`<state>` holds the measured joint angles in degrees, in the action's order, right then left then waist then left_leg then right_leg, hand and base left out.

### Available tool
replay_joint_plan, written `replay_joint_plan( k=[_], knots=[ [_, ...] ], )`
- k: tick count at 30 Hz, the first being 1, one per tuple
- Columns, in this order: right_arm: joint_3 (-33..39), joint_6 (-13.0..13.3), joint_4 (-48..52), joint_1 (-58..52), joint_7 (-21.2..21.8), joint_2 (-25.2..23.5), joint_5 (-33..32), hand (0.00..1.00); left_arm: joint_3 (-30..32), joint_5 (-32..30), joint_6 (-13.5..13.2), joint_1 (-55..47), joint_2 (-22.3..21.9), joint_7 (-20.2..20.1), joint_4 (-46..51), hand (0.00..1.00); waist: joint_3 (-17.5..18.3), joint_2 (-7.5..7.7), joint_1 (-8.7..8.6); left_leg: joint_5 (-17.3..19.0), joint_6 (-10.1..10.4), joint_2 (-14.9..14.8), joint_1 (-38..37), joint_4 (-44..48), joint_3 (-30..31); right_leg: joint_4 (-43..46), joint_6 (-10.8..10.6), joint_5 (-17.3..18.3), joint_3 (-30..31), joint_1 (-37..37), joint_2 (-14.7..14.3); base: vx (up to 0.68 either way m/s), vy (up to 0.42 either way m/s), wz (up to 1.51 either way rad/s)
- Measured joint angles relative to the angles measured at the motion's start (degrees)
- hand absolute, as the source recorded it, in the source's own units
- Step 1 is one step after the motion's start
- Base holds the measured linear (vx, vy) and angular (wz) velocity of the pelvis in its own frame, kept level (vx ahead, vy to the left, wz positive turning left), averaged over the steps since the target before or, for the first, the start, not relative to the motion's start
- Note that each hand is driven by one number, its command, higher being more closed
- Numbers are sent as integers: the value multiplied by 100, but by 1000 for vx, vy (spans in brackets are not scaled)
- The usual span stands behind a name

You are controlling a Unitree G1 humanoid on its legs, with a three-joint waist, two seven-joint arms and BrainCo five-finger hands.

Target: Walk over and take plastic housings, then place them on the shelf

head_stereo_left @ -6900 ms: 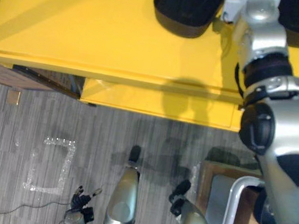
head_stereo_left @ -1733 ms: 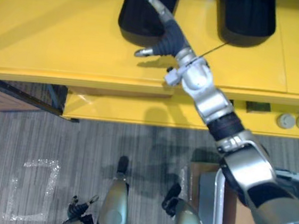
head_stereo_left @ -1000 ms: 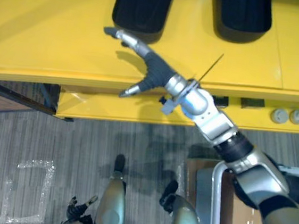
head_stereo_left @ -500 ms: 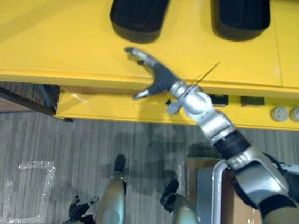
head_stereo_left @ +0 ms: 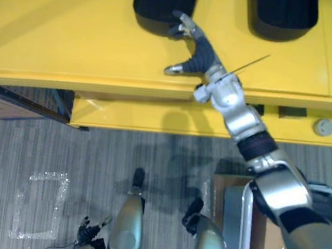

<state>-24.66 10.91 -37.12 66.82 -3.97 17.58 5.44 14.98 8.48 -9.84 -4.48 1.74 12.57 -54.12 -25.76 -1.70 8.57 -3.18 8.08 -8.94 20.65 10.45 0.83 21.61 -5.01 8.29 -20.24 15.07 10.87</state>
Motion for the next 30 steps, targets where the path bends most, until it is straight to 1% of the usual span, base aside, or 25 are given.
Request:
replay_joint_plan(
  k=[7, 9, 11, 12, 13, 15, 16, 17, 20, 21, 22, 23, 24, 25, 27, 28, 29, 30],
  knots=[
    [63, 0, 54, 5, 17, -8, -1, 0, 9, 0, 1, 2, -3, 20, 8, 0, -2, -4, -9, 3, -1, 0, 47, 37, 2, 54, 3, 2, 13, 54, 7, 0, 2, 0],
    [-94, -1, 352, -8, 36, 85, -8, 0, 11, 0, 1, 2, -8, 20, 6, 0, -3, -5, -27, 3, -2, -5, 58, 38, -18, 76, 5, 3, 37, 92, 8, 3, 5, -5],
    [-366, 37, 1310, -164, 126, 333, -9, 0, 24, 1, 3, 2, -11, 23, -6, 0, -3, -4, -106, 10, -4, -5, 56, 41, -23, 75, 5, 3, 41, 90, 8, 0, 0, 0],
    [-367, 66, 1604, -241, 144, 381, -9, 0, 27, 1, 4, 2, -13, 23, -8, 0, -3, -4, -130, 12, -6, -4, 55, 42, -25, 75, 5, 3, 43, 89, 10, 0, 0, 0],
    [-363, 174, 2190, -436, 144, 505, -11, 0, 50, 1, 5, 2, -24, 24, -38, 0, -3, -3, -162, 21, -11, -2, 53, 51, -39, 77, 4, 3, 53, 90, 14, 15, 13, -3],
    [-320, 297, 3207, -874, 144, 835, -10, 0, 137, 1, 5, 2, -46, 24, -51, 0, -8, 7, -207, 59, -25, 4, 52, 108, -66, 93, -5, 10, 81, 88, 24, 15, 16, -5],
    [-273, 330, 3493, -1037, 144, 930, -11, 0, 188, 0, 6, 2, -56, 25, -63, 0, -8, 13, -223, 74, -26, 6, 50, 127, -75, 102, -13, 15, 93, 87, 29, 13, 17, -4],
    [-30, 454, 4124, -1520, 151, 1106, -23, 0, 239, 1, 11, 1, -61, 28, -114, 0, -2, 25, -283, 84, -36, 24, 44, 135, -88, 113, -22, 21, 106, 86, 49, 0, 0, 0],
    [497, 590, 4807, -2289, 141, 1240, -185, 0, 239, -1, 39, -3, -76, 28, -122, 0, -3, 46, -387, 96, -56, 50, 12, 138, -133, 126, -31, 18, 143, 86, 85, 5, 21, -5],
    [578, 634, 4846, -2430, 132, 1241, -243, 0, 240, -1, 41, -10, -76, 27, -125, 0, -15, 85, -450, 98, -57, 52, -39, 130, -157, 130, -33, 16, 169, 68, 90, 4, 22, -12],
    [580, 634, 4846, -2469, 132, 1242, -244, 0, 250, -1, 43, -10, -63, 28, -127, 0, -7, 116, -472, 101, -53, 50, -57, 127, -173, 131, -33, 16, 183, 67, 88, 1, 18, -16],
    [564, 634, 4844, -2559, 132, 1246, -238, 0, 250, -6, 46, -9, -21, 27, -115, 0, 31, 187, -492, 112, -39, 40, -77, 130, -208, 107, -33, 15, 212, 67, 60, -4, 12, -13],
    [541, 634, 4835, -2566, 132, 1246, -231, 0, 250, -12, 43, -9, -2, 28, -109, 0, 45, 218, -495, 117, -33, 29, -86, 131, -220, 91, -32, 15, 225, 67, 48, -2, 7, -17],
    [520, 635, 4812, -2563, 134, 1245, -165, 0, 261, -13, 47, -9, 24, 28, -111, 0, 83, 289, -471, 125, -25, 0, -110, 131, -259, 76, -36, 7, 276, 65, 18, 7, -2, -13],
    [432, 635, 4659, -2517, 122, 1249, 7, 0, 291, -12, 64, -20, 25, 34, -117, 0, 110, 337, -442, 148, -19, -31, -242, 125, -273, 49, -40, -5, 282, -79, 3, 40, -4, -7],
    [316, 641, 4524, -2435, 114, 1251, 34, 0, 290, -12, 67, -41, 24, 36, -118, 0, 118, 350, -446, 158, -23, -30, -278, 128, -278, 34, -42, -6, 284, -123, 4, 29, 14, -5],
    [20, 642, 4121, -2105, 109, 1257, 144, 0, 289, -12, 54, -96, 33, 40, -103, 0, 166, 385, -466, 167, -22, -31, -291, 130, -298, -13, -48, -11, 298, -128, 2, -8, 21, -5],
    [-198, 625, 3669, -1725, 45, 1282, 387, 0, 279, -12, 43, -96, 50, 41, -103, 0, 172, 400, -463, 166, -22, -37, -279, 129, -290, -42, -47, -25, 290, -128, -8, 0, 0, 0]
  ],
)
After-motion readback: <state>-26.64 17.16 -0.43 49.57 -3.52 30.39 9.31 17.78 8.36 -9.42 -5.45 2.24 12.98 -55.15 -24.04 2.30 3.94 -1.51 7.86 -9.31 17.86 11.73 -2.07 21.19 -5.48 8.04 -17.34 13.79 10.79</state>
